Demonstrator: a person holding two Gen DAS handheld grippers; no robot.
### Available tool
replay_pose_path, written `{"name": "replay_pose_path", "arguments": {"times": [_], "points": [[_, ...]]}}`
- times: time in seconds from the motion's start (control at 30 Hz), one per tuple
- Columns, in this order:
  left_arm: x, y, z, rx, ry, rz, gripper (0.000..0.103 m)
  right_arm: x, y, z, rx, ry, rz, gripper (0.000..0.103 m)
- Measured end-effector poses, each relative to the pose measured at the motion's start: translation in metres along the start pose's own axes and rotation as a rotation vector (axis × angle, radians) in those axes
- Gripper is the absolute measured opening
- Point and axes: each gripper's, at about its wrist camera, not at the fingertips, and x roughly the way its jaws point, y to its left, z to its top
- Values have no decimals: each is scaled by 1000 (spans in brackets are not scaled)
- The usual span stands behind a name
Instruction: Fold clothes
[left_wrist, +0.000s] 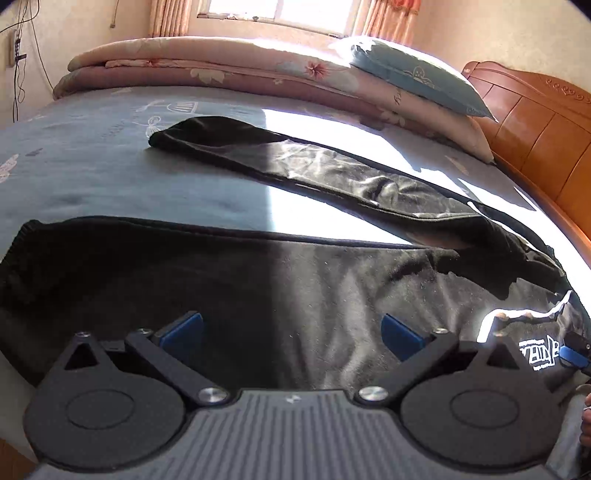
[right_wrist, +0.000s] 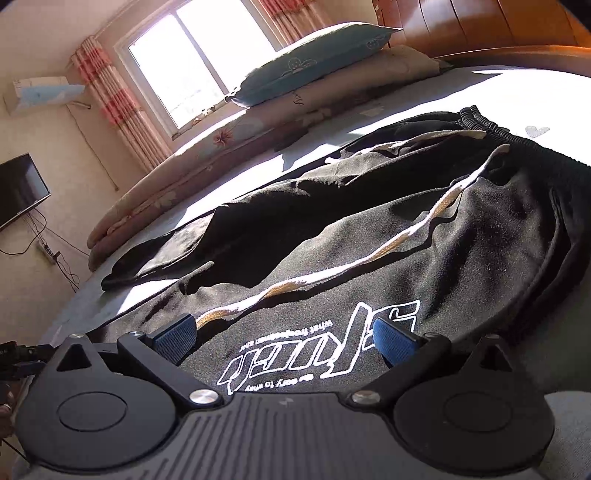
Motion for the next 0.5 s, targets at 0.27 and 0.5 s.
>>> {"name": "replay_pose_path", "arguments": {"times": [0.27, 0.5], "points": [[38, 132, 63, -375, 11, 7, 102, 15, 14, -4, -89, 16, -57, 103], [85, 162, 53, -476, 64, 19, 102, 20, 17, -5, -116, 20, -77, 103]]}}
